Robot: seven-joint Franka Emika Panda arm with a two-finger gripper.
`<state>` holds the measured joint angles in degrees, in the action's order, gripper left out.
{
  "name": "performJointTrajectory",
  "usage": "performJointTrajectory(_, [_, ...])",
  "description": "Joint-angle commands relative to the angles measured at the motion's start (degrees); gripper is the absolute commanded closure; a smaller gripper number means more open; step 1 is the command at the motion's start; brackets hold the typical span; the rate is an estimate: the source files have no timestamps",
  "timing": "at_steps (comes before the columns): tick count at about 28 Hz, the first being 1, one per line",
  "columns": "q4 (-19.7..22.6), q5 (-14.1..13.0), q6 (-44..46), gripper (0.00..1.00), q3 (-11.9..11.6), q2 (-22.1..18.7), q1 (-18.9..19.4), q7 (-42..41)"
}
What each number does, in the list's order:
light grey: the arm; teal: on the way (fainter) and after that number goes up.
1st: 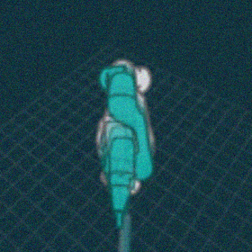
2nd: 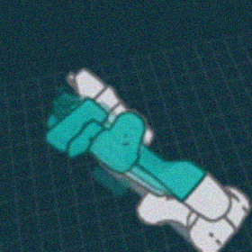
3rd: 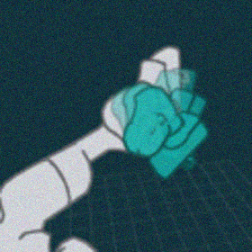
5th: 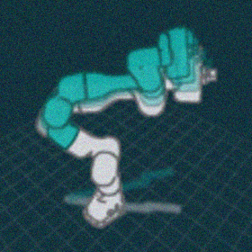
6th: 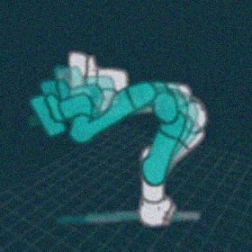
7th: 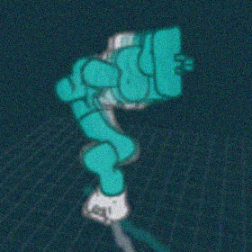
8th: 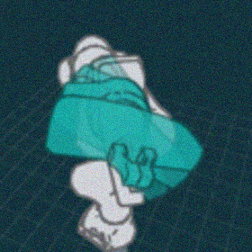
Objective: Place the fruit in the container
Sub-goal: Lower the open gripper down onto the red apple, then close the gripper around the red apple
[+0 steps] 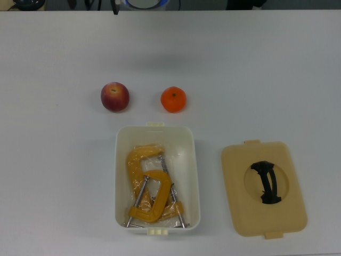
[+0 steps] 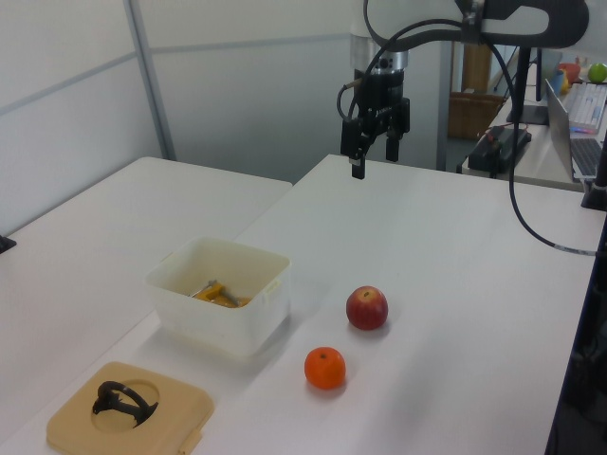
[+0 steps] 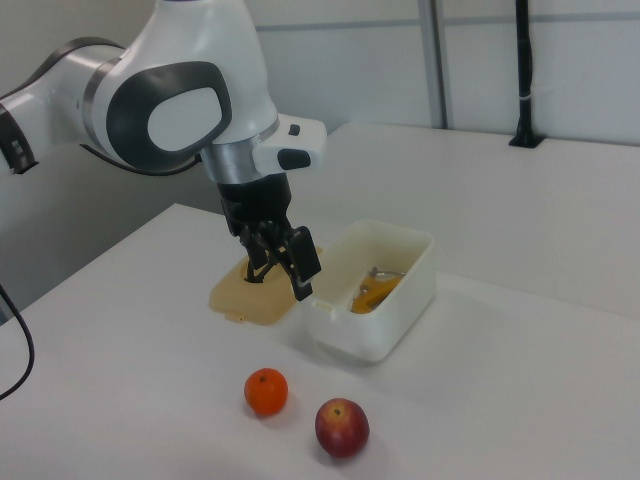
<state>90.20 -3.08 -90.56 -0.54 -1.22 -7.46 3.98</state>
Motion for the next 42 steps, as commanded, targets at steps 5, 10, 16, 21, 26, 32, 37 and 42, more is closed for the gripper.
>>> performJointTrajectory(5, [2.00,0.36,-0.67,0.00,0.10,-0.01,-0.01,-3.35])
performJointTrajectory(10, [5.77,0.53,-2.60,0.00,0.45,0.86,0.43,-11.70])
performJointTrajectory(16, [10.60,3.42,-8.13,0.00,2.37,3.23,0.52,-14.52])
performJointTrajectory(21, [13.85,5.36,-12.61,0.00,3.00,5.51,0.52,-14.52])
performJointTrajectory(26, [15.27,7.91,-16.31,0.00,3.08,8.77,1.66,-14.52])
performJointTrajectory(32, [15.53,11.17,-19.56,0.00,3.08,13.16,1.92,-14.43])
performJointTrajectory(37, [17.02,13.01,-21.85,0.00,3.08,15.19,1.92,-14.43])
performJointTrajectory(42, [18.87,13.37,-23.43,0.00,3.35,16.07,2.01,-14.35])
